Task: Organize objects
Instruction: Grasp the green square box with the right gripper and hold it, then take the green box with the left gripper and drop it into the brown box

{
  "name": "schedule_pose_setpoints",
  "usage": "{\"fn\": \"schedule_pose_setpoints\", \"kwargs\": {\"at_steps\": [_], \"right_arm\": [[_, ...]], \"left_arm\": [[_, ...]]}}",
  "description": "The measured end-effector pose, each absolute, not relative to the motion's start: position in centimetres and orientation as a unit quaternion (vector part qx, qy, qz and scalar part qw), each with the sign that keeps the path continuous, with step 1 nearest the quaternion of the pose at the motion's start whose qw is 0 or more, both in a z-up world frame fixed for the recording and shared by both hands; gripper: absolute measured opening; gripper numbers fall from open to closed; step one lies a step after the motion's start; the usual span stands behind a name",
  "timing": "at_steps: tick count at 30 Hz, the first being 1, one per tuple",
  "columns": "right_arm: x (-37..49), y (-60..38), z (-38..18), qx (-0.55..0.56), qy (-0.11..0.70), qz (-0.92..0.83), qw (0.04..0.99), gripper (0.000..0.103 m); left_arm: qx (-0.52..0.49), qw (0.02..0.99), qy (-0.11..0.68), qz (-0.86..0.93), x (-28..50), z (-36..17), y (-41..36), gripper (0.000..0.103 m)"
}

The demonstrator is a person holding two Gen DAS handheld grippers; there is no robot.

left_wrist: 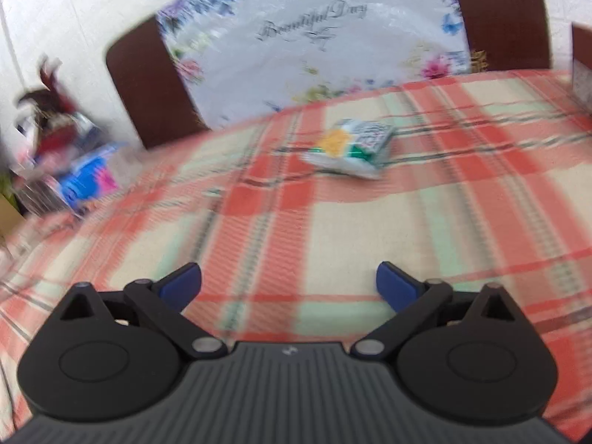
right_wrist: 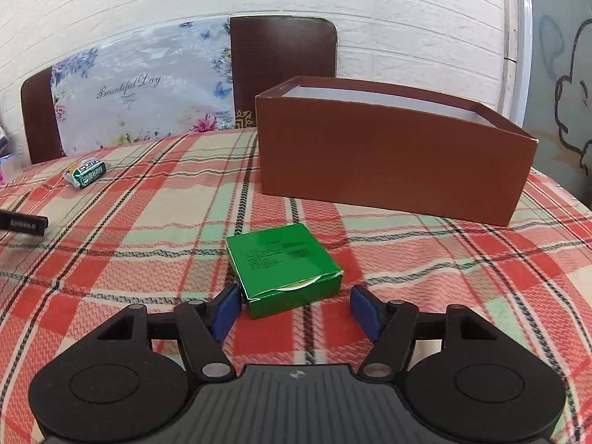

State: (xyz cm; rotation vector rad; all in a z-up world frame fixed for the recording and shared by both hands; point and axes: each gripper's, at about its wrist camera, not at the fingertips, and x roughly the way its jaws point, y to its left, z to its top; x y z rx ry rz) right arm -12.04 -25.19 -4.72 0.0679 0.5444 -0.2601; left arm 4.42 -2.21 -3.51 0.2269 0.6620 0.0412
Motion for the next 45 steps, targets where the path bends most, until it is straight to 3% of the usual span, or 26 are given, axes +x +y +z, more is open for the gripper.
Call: {"fn": "schedule_pose_setpoints", "kwargs": {"at_steps": [2,8,13,17,19,21,31,39,45], "right_arm": [[-12.5,-25.3,-4.8,0.027,0.268,-0.121,0.955,0.064],[-13.2,-25.8,-4.5,0.015,0.27,-0.105,0.957,0.064],[-12.7,-26.6,-4.3,0.008,0.276,-0.092,0.957,0.068],[-11.2,-27.0,-4.6,0.003,0.288,-0.074,0.955,0.071],[-10.5,-27.0,-4.8,0.01,0.292,-0.057,0.955,0.061],[-10.2,-26.6,-4.7,0.005,0.287,-0.049,0.957,0.06],[-9.0,-27.6,0.9,-0.036,0.093,-0.143,0.985,0.06],[-2.0,-31.8,2.0,0.003,0.106,-0.165,0.98,0.061],[-1.2,-31.3,1.2,-0.007,0.126,-0.166,0.978,0.061]], "left_arm": [[0.037,0.931,0.356,-0.073,3.3,-2.2,-4.5,0.096],[-0.01,0.867,0.426,-0.259,0.1,-0.8,-15.0,0.091],[-0.048,0.817,0.493,-0.294,0.5,-2.4,-18.7,0.089],[-0.031,0.822,0.484,-0.297,0.2,-2.9,-20.2,0.088],[-0.015,0.829,0.471,-0.302,0.5,-2.8,-20.6,0.065],[-0.021,0.824,0.47,-0.316,0.7,-2.3,-20.6,0.052],[0.029,0.878,0.307,-0.366,1.2,7.2,-25.0,0.051],[0.043,0.886,0.305,-0.348,6.0,7.3,-29.0,0.051],[0.045,0.895,0.312,-0.316,6.9,6.8,-28.2,0.059]]}}
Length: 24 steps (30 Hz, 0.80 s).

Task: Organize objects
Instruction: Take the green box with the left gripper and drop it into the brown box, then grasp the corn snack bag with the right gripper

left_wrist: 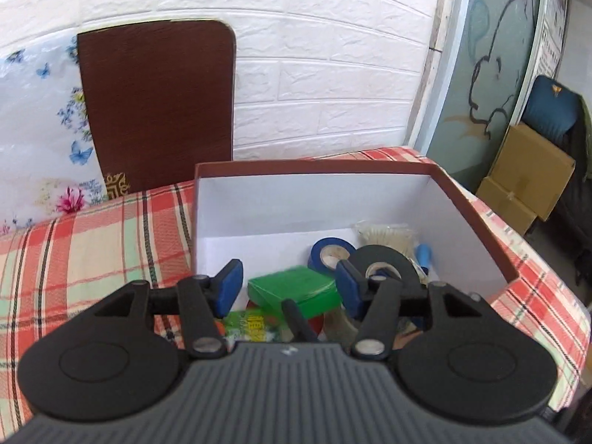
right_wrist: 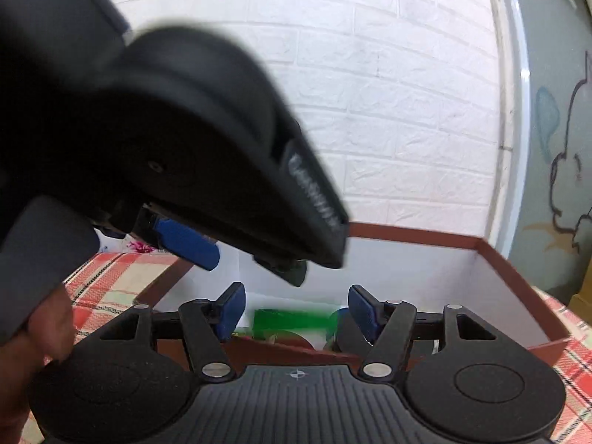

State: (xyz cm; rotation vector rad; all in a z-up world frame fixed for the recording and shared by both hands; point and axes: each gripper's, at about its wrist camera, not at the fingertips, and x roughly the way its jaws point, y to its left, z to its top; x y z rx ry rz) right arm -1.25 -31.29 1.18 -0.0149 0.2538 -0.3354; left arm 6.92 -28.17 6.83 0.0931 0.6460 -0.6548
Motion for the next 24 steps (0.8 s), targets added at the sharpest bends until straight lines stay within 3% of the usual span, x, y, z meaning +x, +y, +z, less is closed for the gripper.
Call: {"fn": "schedule_pose_setpoints", "kwargs": {"at_steps": [3,7,12,15,16,19,24], "right_arm": [[-3.8,-29.9,1.0,0.009,0.1,-0.171,0.98,0.061],[-7.1,-27.4,0.1,0.044,0.094,-0.162,0.981,0.063],[-7.6,-24.3,-1.6,0.057,0.163,-0.105,0.979,0.063],[-5.2,-23.0,-3.7,0.09,0.279,-0.039,0.955,0.064],[-4.8,-22.3,-4.3,0.097,0.3,-0.027,0.949,0.07],[-5.1,-17.7,-4.5,0.0,0.297,-0.016,0.955,0.075],[-0.8,-18.3,-4.4,-0.007,0.297,0.024,0.954,0.075]], "left_arm": [[0.034,0.895,0.3,-0.328,5.6,6.9,-26.2,0.067],[0.041,0.9,0.279,-0.331,3.4,5.9,-23.9,0.069],[0.052,0.911,0.278,-0.3,1.6,3.2,-19.4,0.075],[0.091,0.914,0.308,-0.247,1.7,-0.5,-16.0,0.077],[0.1,0.913,0.325,-0.224,1.9,-1.8,-14.4,0.077],[0.074,0.922,0.343,-0.166,3.1,-4.1,-7.7,0.08],[0.068,0.948,0.311,-0.001,5.9,-5.3,3.3,0.095]]}}
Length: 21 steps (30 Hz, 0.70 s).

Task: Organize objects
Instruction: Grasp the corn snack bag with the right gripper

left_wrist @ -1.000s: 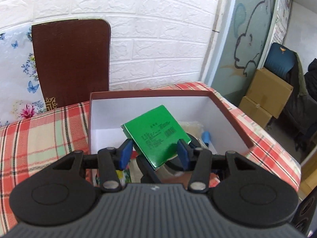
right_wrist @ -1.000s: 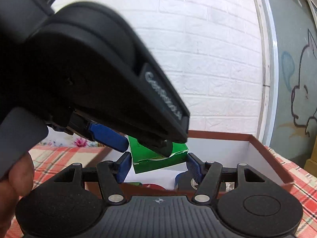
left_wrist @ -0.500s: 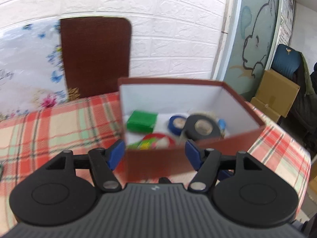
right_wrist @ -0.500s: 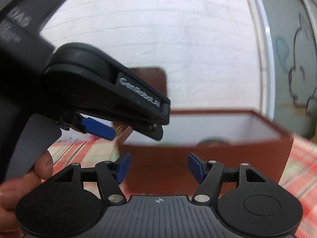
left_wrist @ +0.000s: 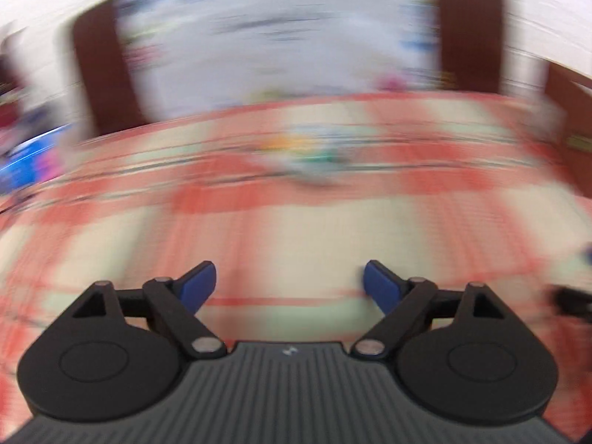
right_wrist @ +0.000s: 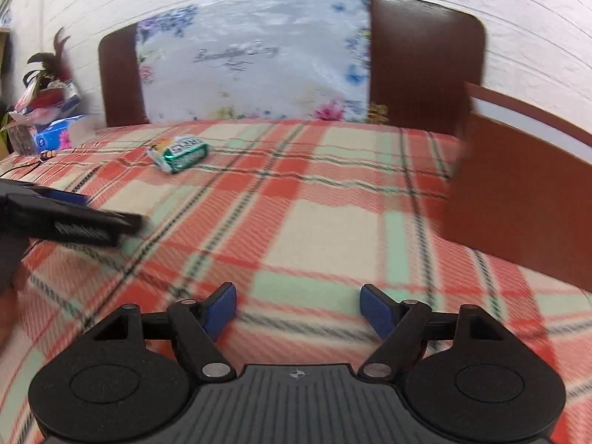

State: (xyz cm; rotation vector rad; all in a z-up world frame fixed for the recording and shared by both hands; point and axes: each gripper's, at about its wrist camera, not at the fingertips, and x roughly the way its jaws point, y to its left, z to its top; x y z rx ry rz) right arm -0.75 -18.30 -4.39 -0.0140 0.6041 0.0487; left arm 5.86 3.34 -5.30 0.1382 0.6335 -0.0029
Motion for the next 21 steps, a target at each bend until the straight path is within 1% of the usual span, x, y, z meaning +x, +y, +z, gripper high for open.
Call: {"fn": "schedule_pose_setpoints", "kwargs": {"at_steps": [1,2,3,4,7,9,11,16,17,18,19,21], "right_arm": [[-0.2,-17.7,-4.3,-0.007,0.295,0.028,0.955,0.075],[0.4,-17.1,-4.3,-0.003,0.292,0.034,0.956,0.075],[1.3,-16.5,-4.3,0.004,0.289,0.042,0.956,0.075],[2.1,-16.0,-4.3,0.012,0.284,0.054,0.957,0.074],[5.7,-13.7,-3.9,0.036,0.26,0.073,0.962,0.073],[7.7,-11.9,-3.2,0.036,0.232,0.088,0.968,0.076],[10.0,-9.5,-3.1,-0.001,0.218,0.101,0.971,0.077],[16.3,-5.2,-3.2,-0.096,0.239,0.123,0.958,0.077],[17.1,-4.7,-3.4,-0.116,0.249,0.119,0.954,0.073],[18.0,-4.3,-3.9,-0.129,0.268,0.123,0.947,0.058],[18.2,-4.3,-3.8,-0.121,0.268,0.136,0.946,0.053],[17.9,-4.2,-3.8,-0.124,0.267,0.138,0.946,0.051]], "left_arm": [[0.036,0.949,0.311,0.02,6.5,-5.6,5.8,0.1],[-0.016,0.948,0.317,0.027,7.0,-5.7,8.1,0.1],[-0.048,0.951,0.303,0.037,7.1,-5.5,9.5,0.098],[-0.056,0.952,0.298,0.044,7.3,-5.5,9.9,0.099],[-0.019,0.953,0.3,0.043,7.9,-5.6,8.2,0.1],[-0.024,0.953,0.3,0.034,7.9,-5.5,8.5,0.1],[-0.036,0.953,0.299,0.03,8.1,-5.5,8.9,0.101],[-0.039,0.953,0.298,0.029,8.5,-5.5,8.9,0.101],[-0.039,0.954,0.297,0.029,7.8,-5.8,9.2,0.101],[-0.039,0.954,0.297,0.029,7.8,-5.7,9.2,0.101],[-0.039,0.954,0.297,0.029,7.9,-5.7,9.2,0.101],[-0.039,0.953,0.298,0.028,7.9,-5.7,9.1,0.102]]}}
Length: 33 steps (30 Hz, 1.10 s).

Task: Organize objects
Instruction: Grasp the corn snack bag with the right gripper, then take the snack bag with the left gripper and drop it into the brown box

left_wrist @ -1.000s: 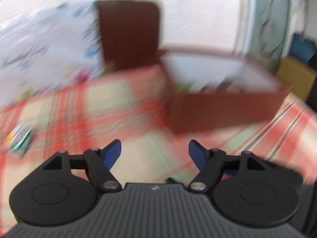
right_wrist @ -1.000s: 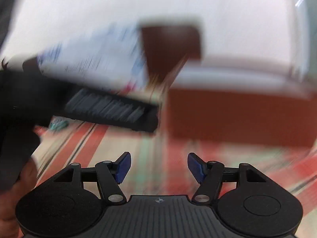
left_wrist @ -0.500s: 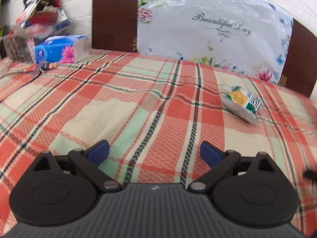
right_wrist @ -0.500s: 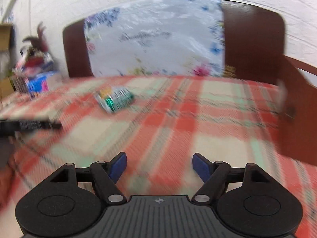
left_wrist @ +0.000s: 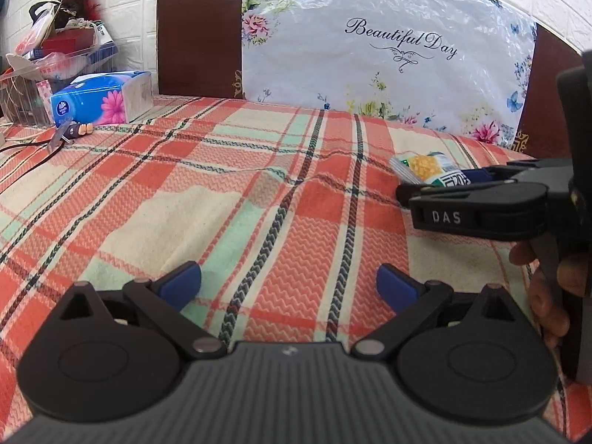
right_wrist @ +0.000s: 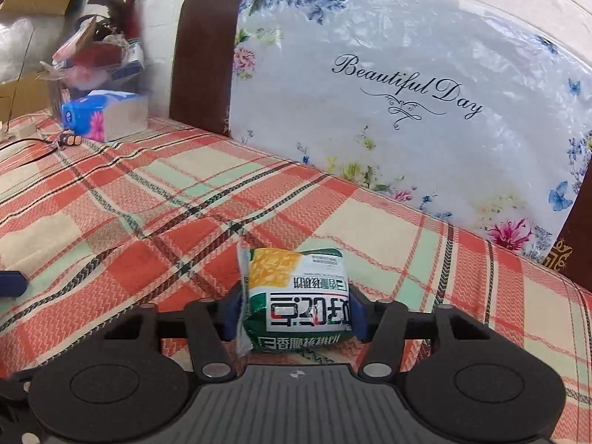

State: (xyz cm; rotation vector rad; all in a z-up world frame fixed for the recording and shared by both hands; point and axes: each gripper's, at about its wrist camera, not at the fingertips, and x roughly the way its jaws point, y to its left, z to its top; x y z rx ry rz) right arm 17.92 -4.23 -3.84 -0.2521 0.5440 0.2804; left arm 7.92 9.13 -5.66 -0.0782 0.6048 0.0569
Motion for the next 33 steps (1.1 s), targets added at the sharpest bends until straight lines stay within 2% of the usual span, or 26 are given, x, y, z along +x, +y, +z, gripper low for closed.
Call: {"fn": "schedule_pose_setpoints", "kwargs": {"at_steps": [7,14,20,21,23,24,28,33], "right_arm": [[14.2,-6.5,-4.1,-0.096,0.274,0.121,0.949,0.051],[5.3,-12.2,-4.1,-0.059,0.285,0.09,0.952,0.051],[-2.6,-19.2,-4.1,-0.039,0.297,-0.016,0.954,0.051],[-3.7,-20.4,-4.3,-0.035,0.298,-0.037,0.953,0.054],[-5.7,-22.6,-4.4,-0.012,0.298,-0.077,0.951,0.071],[-6.5,-23.4,-4.5,0.003,0.299,-0.096,0.949,0.084],[-9.5,-25.5,-4.8,0.045,0.3,-0.082,0.949,0.087],[-11.0,-24.7,-5.3,0.013,0.296,-0.068,0.953,0.087]], "left_arm": [[-0.032,0.952,0.302,0.029,8.1,-5.8,8.9,0.103],[-0.022,0.952,0.305,0.031,8.2,-5.8,8.8,0.103],[-0.01,0.951,0.308,0.036,8.2,-5.8,8.4,0.103],[-0.007,0.951,0.308,0.037,8.2,-5.8,8.3,0.103],[0.003,0.95,0.309,0.045,8.0,-5.7,7.9,0.103],[0.008,0.949,0.311,0.05,8.0,-5.7,7.7,0.103],[-0.02,0.94,0.334,0.073,7.3,-5.0,6.3,0.103],[-0.055,0.931,0.356,-0.065,3.7,-3.7,-0.1,0.103]]}}
